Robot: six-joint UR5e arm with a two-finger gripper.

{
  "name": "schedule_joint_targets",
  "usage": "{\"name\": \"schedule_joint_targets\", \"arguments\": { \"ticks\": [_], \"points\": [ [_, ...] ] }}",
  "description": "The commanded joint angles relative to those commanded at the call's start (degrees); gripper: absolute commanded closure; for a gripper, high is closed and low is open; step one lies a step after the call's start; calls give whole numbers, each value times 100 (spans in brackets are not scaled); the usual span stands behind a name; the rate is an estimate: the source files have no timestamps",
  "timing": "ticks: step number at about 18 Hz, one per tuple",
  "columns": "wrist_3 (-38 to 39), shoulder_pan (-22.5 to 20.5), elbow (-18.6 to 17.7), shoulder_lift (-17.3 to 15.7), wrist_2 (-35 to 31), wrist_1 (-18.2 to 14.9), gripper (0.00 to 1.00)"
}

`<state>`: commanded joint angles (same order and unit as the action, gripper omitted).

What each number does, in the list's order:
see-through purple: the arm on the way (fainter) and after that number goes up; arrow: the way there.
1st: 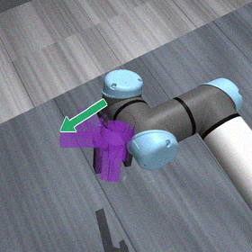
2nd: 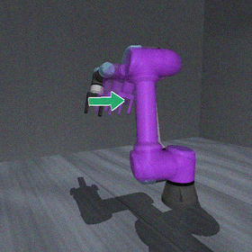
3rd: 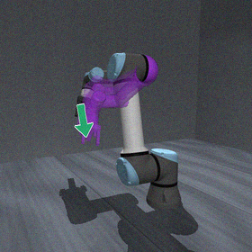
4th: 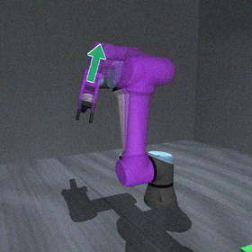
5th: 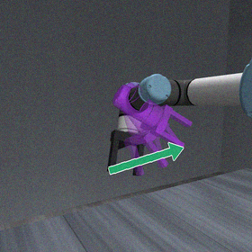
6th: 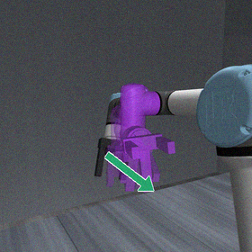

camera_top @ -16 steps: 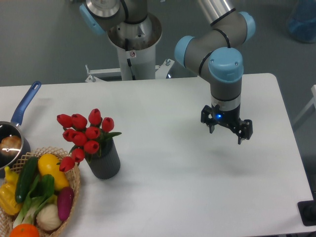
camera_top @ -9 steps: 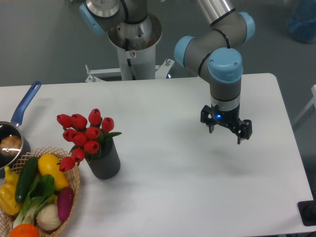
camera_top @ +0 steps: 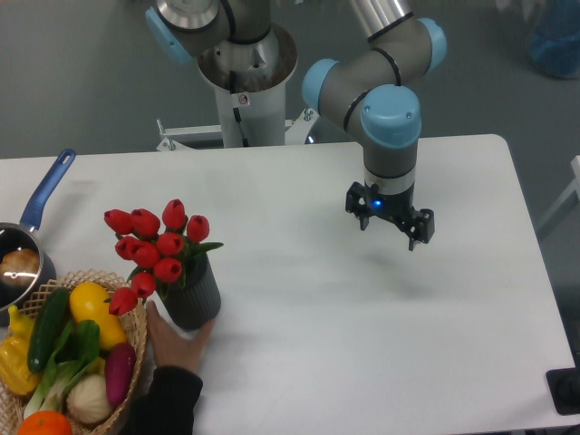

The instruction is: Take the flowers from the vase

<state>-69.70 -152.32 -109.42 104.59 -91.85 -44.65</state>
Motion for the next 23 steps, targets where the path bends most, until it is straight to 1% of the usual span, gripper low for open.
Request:
{"name": "schedule_joint_targets", "arguments": {
  "ticks": [4,8,10,12,14,20,23],
  "points": [
    [228,175,35,-27,-9,17,0],
    [387,378,35,-281,9,9,0],
    [500,527,35,-299,105,9,0],
    [685,580,35,-317,376,17,0],
    [808,607,70,-326,990,18,0],
    [1046,545,97,-387,3547,18,0],
    [1064,554,71,-387,4173,0,0]
  ]
}}
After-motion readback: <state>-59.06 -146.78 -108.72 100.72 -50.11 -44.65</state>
